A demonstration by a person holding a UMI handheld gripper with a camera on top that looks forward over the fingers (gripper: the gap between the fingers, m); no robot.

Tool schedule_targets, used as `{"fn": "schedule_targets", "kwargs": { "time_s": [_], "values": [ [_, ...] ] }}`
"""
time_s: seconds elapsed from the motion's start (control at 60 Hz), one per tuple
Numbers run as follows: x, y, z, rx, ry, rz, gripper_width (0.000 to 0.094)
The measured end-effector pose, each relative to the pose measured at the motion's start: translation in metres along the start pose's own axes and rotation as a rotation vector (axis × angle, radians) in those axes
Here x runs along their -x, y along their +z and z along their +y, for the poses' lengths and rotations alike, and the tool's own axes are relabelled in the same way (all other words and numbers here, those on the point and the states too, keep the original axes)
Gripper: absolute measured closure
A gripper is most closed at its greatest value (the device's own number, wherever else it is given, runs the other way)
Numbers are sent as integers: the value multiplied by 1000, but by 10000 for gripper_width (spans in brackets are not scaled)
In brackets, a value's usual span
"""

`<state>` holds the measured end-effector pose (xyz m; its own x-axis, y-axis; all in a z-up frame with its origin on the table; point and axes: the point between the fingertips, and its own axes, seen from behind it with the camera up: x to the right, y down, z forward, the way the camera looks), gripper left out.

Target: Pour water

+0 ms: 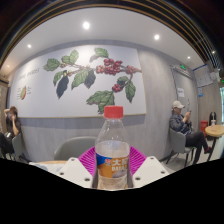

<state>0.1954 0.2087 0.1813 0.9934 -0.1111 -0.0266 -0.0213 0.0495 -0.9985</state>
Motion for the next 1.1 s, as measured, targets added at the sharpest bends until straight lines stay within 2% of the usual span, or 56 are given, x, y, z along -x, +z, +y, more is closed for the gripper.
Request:
{"fn": "schedule_targets", "kwargs": {
  "time_s": [0.117,0.167,0.2,0.367,0.433,0.467,0.533,0.55,0.6,0.75,0.883,1.1],
  "values": [
    [19,5,14,85,-51,12,543],
    [14,8,36,114,-75,10,540],
    [19,6,33,84,-75,11,541],
    [12,4,31,87,-48,-1,535],
    [13,0,31,93,-47,-10,403],
    [13,2,40,123,-49,-14,339],
    [12,-12,48,205,-39,-2,94],
    [10,-15,47,206,-32,1,67],
    [19,-25,43,189,-18,-19,86],
    [33,-82,35,225,-17,-69,84],
    [54,-172,29,212,-3,-104,86],
    [81,-287,29,252,159,-105,85]
  ]
}}
